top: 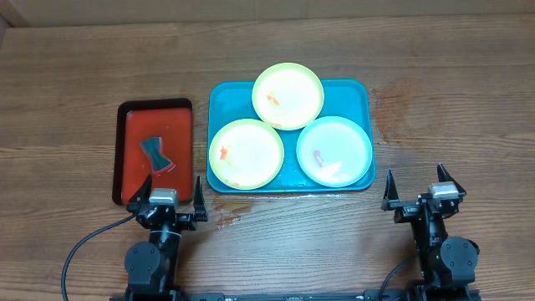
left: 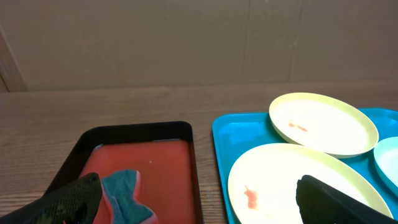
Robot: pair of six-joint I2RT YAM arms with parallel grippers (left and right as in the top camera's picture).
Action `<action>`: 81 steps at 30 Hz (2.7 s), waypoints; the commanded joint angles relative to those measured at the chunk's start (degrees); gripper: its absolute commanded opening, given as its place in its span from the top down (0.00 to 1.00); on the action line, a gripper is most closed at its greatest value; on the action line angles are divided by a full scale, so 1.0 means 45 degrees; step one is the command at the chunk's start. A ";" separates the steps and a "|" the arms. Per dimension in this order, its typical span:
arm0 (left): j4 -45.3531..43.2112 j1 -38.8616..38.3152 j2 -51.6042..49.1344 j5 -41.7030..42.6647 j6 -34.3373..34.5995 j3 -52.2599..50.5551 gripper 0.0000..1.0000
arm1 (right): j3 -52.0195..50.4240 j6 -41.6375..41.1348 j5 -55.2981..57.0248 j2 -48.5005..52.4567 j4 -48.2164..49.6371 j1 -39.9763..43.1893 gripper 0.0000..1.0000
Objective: Clean dirty plates on tray and stack at the side
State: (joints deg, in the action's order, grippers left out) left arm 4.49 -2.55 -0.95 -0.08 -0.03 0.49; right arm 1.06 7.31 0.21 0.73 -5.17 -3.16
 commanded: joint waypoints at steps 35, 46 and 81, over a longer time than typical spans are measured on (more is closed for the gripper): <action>-0.0010 -0.0083 0.0146 -0.0112 -0.0194 -0.0049 0.00 | -0.0131 -0.0049 -0.0058 -0.0112 0.0073 -0.0092 0.00; -0.0010 -0.0083 0.0146 -0.0112 -0.0194 -0.0049 0.00 | -0.0131 -0.0049 -0.0058 -0.0112 0.0073 -0.0092 0.00; -0.7373 -0.0083 -0.0214 0.3070 0.2322 0.2268 0.00 | -0.0131 -0.0049 -0.0058 -0.0112 0.0073 -0.0092 0.00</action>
State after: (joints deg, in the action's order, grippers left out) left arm -31.24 -2.66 -0.75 17.85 10.46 3.64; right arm 1.06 7.31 0.21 0.73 -5.19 -3.16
